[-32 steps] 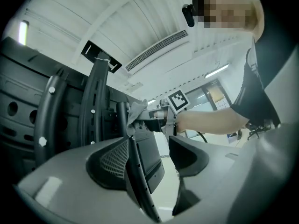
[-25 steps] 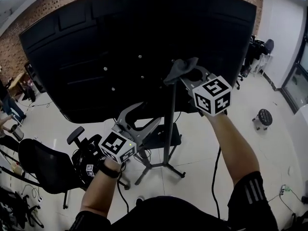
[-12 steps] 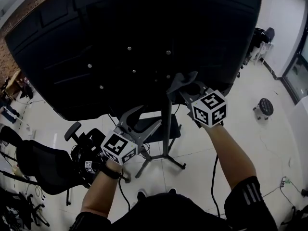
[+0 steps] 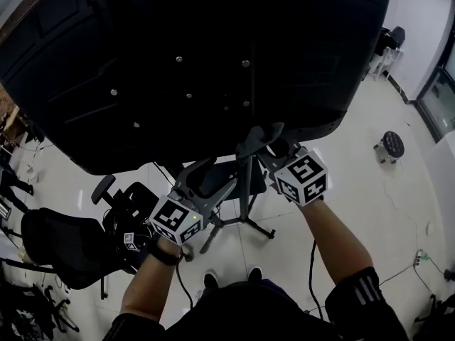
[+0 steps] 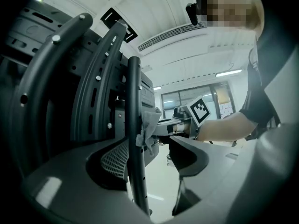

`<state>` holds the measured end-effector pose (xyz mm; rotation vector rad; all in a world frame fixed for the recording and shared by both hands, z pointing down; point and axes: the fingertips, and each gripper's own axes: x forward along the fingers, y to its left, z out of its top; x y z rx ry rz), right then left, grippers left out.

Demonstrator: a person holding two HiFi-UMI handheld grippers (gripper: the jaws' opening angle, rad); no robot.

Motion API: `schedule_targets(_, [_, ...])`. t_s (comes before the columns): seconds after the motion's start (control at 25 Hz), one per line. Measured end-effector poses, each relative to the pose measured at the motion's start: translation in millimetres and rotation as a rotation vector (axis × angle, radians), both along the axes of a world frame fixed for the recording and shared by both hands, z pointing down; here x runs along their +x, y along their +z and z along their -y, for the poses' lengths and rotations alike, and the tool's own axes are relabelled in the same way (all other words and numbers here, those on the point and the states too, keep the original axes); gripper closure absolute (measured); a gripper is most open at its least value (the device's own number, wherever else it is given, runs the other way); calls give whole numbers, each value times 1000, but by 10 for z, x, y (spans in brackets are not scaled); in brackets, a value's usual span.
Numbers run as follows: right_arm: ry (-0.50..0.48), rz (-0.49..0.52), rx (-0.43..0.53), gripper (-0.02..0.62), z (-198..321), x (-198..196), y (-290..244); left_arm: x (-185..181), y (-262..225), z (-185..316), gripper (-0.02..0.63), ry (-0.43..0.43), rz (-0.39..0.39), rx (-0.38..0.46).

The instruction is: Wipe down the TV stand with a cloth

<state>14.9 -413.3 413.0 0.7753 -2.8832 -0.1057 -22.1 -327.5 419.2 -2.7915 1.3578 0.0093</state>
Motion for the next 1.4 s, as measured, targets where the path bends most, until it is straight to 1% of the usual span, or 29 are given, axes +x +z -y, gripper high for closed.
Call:
schedule_targets(0.12, [4, -12, -27, 526, -23, -27, 230, -8, 147, 12, 313, 8, -1, -23])
schedule_targets(0.4, [28, -46, -76, 534, -26, -39, 801, -32, 525, 50, 313, 14, -13, -94])
schedule_targets(0.6, [29, -72, -140, 534, -38, -53, 1333, -6, 837, 51, 313, 29, -19, -147])
schedule_targets(0.76, [29, -111, -167, 540, -60, -118, 1868, -39, 1129, 78, 313, 29, -15, -177])
schedule_targets(0.88, [35, -136, -192, 546, -53, -150, 2269, -120, 1485, 137, 313, 13, -23, -214])
schedule_targets(1.04, [44, -189, -228, 546, -48, -165, 2788, -116, 2036, 183, 313, 6, -22, -300])
schedule_targets(1.2, [72, -234, -313, 546, -69, -148, 3374, -60, 2654, 157, 313, 20, -24, -399])
schedule_targets(1.4, [87, -290, -405, 537, -15, -138, 4058, -50, 3272, 166, 313, 15, -17, -470])
